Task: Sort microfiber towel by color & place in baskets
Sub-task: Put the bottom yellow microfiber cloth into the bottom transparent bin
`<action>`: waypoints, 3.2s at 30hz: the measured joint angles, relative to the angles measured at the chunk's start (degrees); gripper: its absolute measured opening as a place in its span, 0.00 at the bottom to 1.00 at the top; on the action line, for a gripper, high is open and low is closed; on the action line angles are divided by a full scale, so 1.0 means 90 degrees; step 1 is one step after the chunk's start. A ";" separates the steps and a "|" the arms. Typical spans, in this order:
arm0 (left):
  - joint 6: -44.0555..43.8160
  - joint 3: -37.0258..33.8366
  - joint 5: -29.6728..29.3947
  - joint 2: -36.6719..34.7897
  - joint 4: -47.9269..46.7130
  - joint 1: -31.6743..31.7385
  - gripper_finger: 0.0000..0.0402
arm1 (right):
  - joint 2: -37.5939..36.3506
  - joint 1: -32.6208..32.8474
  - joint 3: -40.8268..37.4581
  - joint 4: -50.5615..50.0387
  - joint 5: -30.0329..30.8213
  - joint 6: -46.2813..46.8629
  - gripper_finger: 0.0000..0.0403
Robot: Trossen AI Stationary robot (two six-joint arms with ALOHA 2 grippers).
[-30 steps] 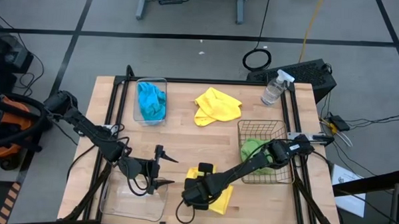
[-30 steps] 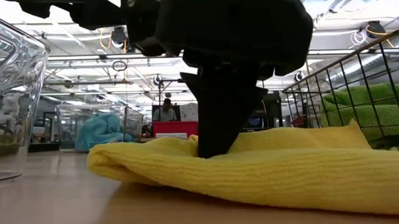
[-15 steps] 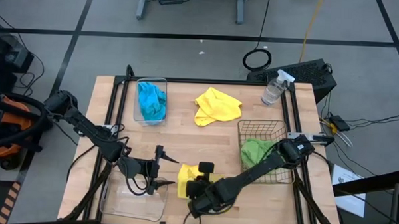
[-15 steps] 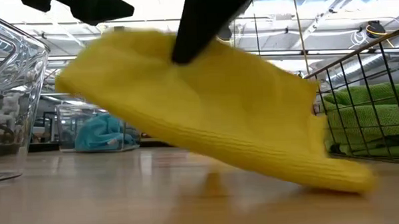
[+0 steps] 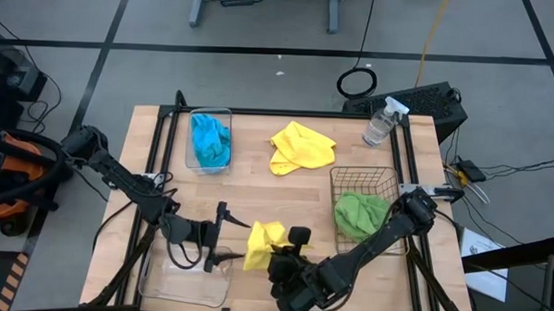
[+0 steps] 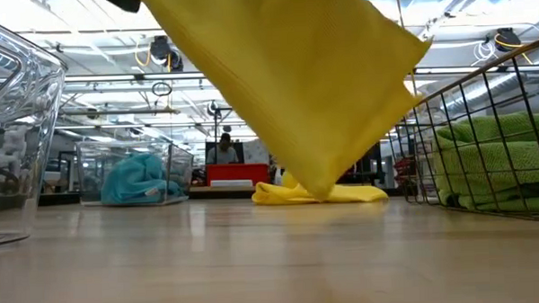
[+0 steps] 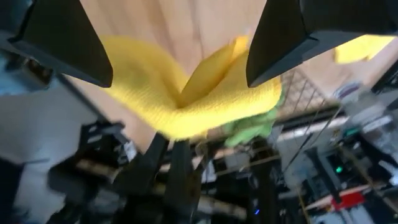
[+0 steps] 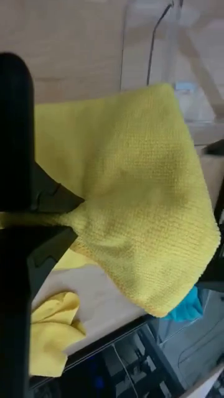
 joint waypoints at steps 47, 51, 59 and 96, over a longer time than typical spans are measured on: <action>0.1697 0.0065 0.0889 0.0783 0.2388 0.0059 0.93 | -0.0311 -0.0253 0.0000 0.0272 0.0122 -0.0823 0.02; 0.1696 0.0124 0.0729 0.0903 0.2307 0.0254 0.93 | -0.0311 -0.0251 0.0000 0.0322 0.0121 -0.0825 0.02; 0.1680 0.0124 0.0377 0.0930 0.1833 0.0462 0.93 | -0.0311 -0.0253 0.0000 0.0328 0.0073 -0.0847 0.02; 0.2305 0.0126 -0.0226 0.0491 0.1301 0.0257 0.06 | -0.0311 -0.0112 0.0003 -0.0196 -0.0490 0.0812 0.44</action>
